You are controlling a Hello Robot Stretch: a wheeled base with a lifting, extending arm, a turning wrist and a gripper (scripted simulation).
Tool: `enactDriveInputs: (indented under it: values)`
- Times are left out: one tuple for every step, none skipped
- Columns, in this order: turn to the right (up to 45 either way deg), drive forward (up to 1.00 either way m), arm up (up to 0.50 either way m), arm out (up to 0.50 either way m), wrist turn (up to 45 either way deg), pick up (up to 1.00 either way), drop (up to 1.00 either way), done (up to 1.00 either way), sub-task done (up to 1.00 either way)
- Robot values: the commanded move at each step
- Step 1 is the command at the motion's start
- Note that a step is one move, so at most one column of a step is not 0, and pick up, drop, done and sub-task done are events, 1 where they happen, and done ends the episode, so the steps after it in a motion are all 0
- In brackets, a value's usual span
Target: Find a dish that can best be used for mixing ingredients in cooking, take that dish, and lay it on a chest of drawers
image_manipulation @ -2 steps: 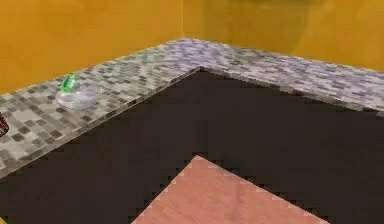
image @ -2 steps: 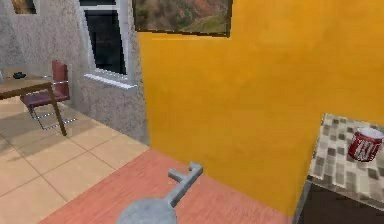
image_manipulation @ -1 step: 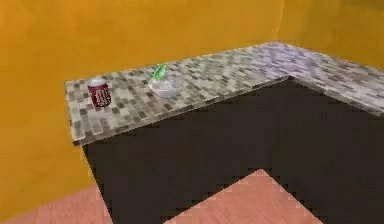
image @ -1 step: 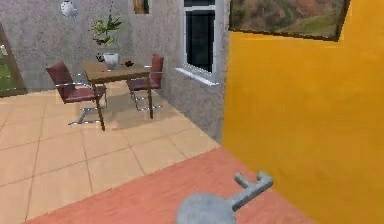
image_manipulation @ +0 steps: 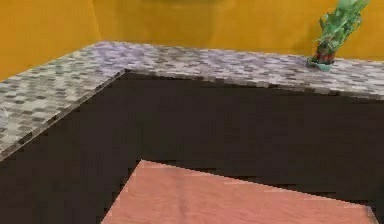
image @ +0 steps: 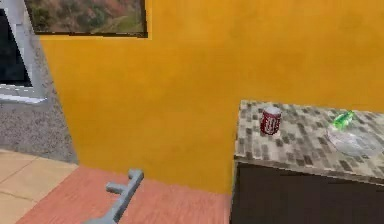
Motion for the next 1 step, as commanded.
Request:
enactDriveInputs:
  values:
    - [18.0, 0.0, 0.0, 0.0, 0.0, 0.0, 0.0, 0.0, 0.0]
